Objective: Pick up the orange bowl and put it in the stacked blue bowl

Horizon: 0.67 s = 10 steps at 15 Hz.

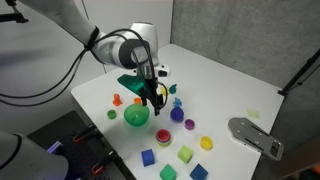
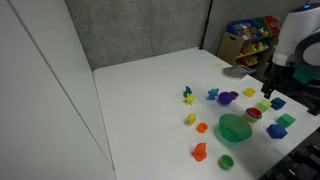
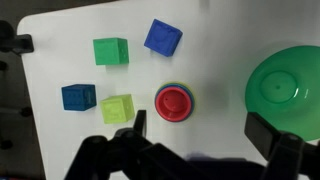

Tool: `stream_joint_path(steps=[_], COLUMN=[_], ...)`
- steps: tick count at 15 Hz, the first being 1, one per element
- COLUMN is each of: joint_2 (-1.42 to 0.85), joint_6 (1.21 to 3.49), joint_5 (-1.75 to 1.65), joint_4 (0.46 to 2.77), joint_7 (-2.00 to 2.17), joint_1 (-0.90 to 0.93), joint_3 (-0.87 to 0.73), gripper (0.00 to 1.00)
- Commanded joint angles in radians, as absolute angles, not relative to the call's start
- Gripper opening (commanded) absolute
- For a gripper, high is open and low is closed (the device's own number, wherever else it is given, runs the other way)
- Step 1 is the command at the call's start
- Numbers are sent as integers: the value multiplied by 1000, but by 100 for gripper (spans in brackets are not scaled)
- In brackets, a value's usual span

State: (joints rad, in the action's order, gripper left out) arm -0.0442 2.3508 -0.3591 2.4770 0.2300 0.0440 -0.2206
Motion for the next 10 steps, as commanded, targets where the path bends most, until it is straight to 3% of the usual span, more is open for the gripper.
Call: stream_joint_path(steps=[1,10], joint_2=[156,432], joint_6=[2162,1751], joint_5=[-366,-126], joint_4=[2517,2475], joint_7=[235,-67], joint_1=[21,2], joint_3=[-132,-93], gripper=[100,100])
